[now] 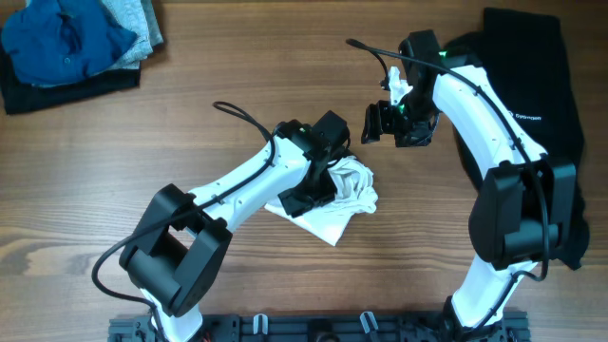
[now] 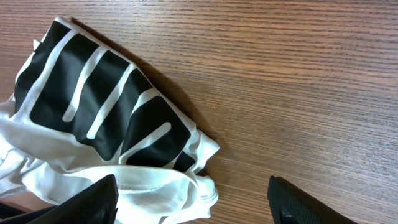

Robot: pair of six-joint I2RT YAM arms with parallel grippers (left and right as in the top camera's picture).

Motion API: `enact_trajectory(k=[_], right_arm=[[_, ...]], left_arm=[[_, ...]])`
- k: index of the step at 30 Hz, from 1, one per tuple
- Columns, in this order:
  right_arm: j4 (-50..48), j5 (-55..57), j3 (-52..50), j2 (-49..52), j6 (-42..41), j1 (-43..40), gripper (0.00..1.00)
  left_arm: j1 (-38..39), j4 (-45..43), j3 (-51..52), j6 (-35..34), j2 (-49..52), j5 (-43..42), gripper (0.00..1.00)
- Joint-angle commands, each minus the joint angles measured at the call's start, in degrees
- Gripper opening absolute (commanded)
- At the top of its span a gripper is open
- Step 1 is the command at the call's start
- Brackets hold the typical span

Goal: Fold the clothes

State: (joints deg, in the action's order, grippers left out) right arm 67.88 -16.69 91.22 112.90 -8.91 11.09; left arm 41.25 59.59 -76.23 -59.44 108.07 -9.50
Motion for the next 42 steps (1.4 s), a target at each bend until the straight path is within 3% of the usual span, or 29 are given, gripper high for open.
enact_trajectory(k=[1, 3, 6, 8, 10, 14, 23, 28, 35, 42], right_arm=[[0.1, 0.3, 0.0, -1.2, -0.2, 0.2, 0.78], [0.1, 0.3, 0.0, -1.2, -0.2, 0.2, 0.78], [0.0, 0.3, 0.0, -1.2, -0.2, 0.2, 0.78], [0.0, 0.3, 0.0, -1.2, -0.1, 0.2, 0.79], [-0.1, 0.3, 0.0, -1.2, -0.2, 0.2, 0.79], [-0.1, 0.3, 0.0, -1.2, -0.2, 0.2, 0.79], [0.1, 0.3, 0.0, -1.2, -0.2, 0.2, 0.79], [0.1, 0.3, 0.0, -1.2, -0.2, 0.2, 0.79], [0.0, 0.3, 0.0, -1.2, -0.2, 0.2, 0.79], [0.3, 0.3, 0.0, -1.2, -0.3, 0.2, 0.79]], left_arm=[[-0.2, 0.2, 0.5, 1.6, 0.2, -2.5, 0.37], [-0.2, 0.3, 0.5, 2.0, -0.7, -3.1, 0.30], [-0.1, -0.1, 0.5, 2.0, -3.1, -1.4, 0.30], [-0.1, -0.5, 0.5, 1.9, -4.4, 0.3, 0.34], [-0.1, -0.7, 0.5, 1.5, -4.6, 0.9, 0.44], [-0.3, -0.7, 0.5, 0.4, -2.2, 0.8, 0.50], [-0.3, -0.9, 0.5, -1.0, 2.4, 0.0, 0.49], [-0.3, -0.2, 0.5, -0.8, 2.4, 0.0, 0.34], [-0.6, 0.3, 0.5, 0.7, 2.3, 0.0, 0.04], [-3.2, 7.1, 0.5, 0.7, -3.2, -0.1, 0.04]])
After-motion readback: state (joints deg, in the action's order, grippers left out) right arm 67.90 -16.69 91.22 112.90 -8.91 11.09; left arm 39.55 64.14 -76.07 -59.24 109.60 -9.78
